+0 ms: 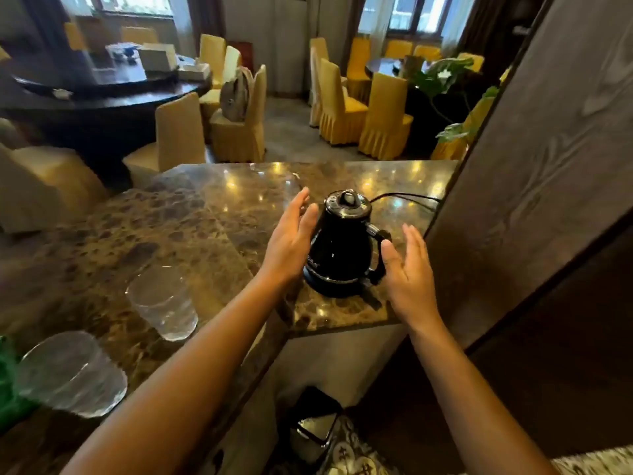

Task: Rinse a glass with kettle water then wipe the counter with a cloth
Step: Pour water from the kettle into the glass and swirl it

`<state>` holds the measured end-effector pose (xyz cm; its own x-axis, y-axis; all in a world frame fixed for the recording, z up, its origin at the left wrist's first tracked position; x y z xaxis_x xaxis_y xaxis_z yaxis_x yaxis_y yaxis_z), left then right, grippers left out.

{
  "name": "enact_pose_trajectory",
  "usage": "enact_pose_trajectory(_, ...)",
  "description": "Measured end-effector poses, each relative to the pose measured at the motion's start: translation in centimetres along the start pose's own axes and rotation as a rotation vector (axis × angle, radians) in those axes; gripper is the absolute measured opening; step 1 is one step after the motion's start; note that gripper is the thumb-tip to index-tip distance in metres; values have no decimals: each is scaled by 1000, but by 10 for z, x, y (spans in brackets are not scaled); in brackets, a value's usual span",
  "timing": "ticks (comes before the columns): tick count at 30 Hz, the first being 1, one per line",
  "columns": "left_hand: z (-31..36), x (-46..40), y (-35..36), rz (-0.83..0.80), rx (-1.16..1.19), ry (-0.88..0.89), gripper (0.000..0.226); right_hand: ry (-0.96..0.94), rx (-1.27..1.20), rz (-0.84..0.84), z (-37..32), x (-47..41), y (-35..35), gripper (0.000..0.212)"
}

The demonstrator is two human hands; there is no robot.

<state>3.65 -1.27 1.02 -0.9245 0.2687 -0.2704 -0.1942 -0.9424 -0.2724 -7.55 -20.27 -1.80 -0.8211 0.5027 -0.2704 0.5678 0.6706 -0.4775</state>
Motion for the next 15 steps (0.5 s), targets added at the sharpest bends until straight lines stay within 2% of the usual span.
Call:
enact_pose_trajectory(3, 0, -24, 20, -50, -26, -25, 60, 108, -35, 10, 18, -12, 7, 77)
enact_pose_trajectory(8, -9, -49, 47, -34, 15, -85, 58, 151, -184, -2, 23, -30, 15, 38)
enact_pose_trajectory(10, -17, -53, 54, -14, 22, -83, 56, 122, -212, -25, 27, -36, 18, 32)
enact_pose_trajectory(12, -22, -54, 59, 30, 27, -62, 51, 95, -285, -81, 31, -38, 22, 34)
enact_pose_trajectory(15, -27, -55, 66, 113, 36, -59, 43, 153, -469, -135, 39, -42, 29, 40)
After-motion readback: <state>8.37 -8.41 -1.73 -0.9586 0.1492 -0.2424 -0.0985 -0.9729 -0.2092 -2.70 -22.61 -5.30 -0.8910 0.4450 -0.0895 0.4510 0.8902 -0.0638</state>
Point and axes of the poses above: each hand's wrist, its own x-axis away from the middle knuckle, its own y-axis out of the palm, z = x × y, the point moved 4 cm from there along -x, towards the middle knuckle, and after that the axes turned 3 degrees about z, right-handed, at the moved point
